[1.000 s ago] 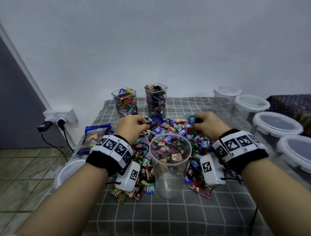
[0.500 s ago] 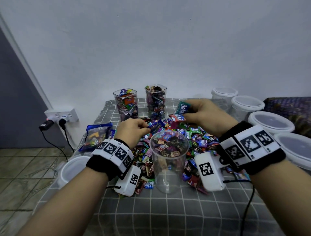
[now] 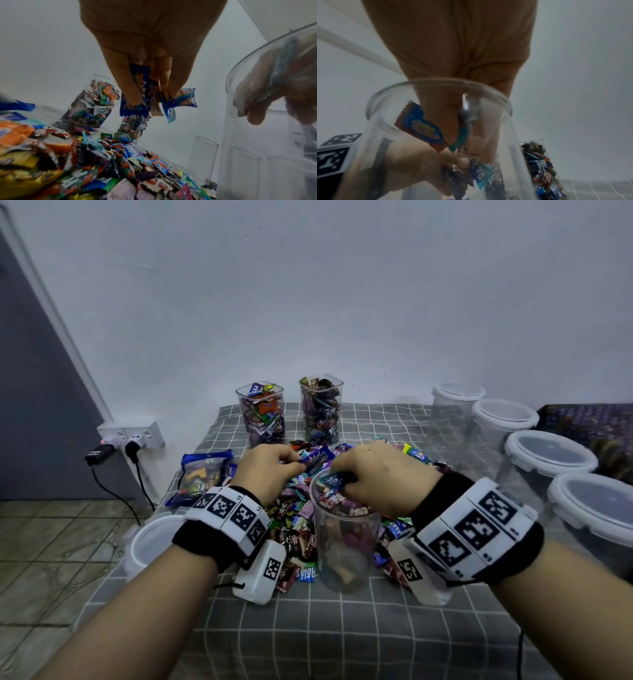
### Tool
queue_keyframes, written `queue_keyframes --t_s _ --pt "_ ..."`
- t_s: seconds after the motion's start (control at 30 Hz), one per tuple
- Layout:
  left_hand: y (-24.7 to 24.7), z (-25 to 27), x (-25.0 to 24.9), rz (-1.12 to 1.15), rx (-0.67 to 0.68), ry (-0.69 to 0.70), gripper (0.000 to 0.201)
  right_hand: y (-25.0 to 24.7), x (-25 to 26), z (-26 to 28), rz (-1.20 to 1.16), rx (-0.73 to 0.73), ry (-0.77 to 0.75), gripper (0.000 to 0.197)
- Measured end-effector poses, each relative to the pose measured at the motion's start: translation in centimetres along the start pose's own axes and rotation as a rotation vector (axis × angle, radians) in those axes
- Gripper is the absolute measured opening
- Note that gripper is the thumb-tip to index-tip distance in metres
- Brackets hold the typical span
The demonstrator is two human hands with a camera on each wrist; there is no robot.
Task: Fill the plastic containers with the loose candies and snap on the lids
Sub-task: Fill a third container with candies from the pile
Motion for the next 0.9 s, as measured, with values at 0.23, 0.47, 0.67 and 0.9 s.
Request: queue_keyframes --t_s 0.23,0.47,0.67,0.9 --pt "-0.3 0.0 0.1 0.047 0.003 0.002 0.014 -0.3 0.0 0.5 -0.069 -0.005 0.001 0.027" --pt "-1.8 0.6 -1.3 -0.009 -0.041 0.062 0.007 -0.3 -1.7 2.4 -0.305 -0.245 0.038 0.048" --pt "-3.9 1.8 -4.1 -0.231 -0.088 0.23 0.008 3.2 -3.7 3.8 -0.81 -0.001 0.133 0.098" --pt "-4.2 3.1 -6.8 -0.464 -0.096 0.533 0.011 5.7 -4.4 3.4 -1.029 -0.041 0.158 0.083"
Point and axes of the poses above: each hand's wrist, its own z-axis away from the middle knuckle, its own y-axis out of the palm, x = y × z, the point moved 3 cm from there along -z, towards the middle knuckle, and after that the axes turned 1 degree about -z, right-handed, at the moved point
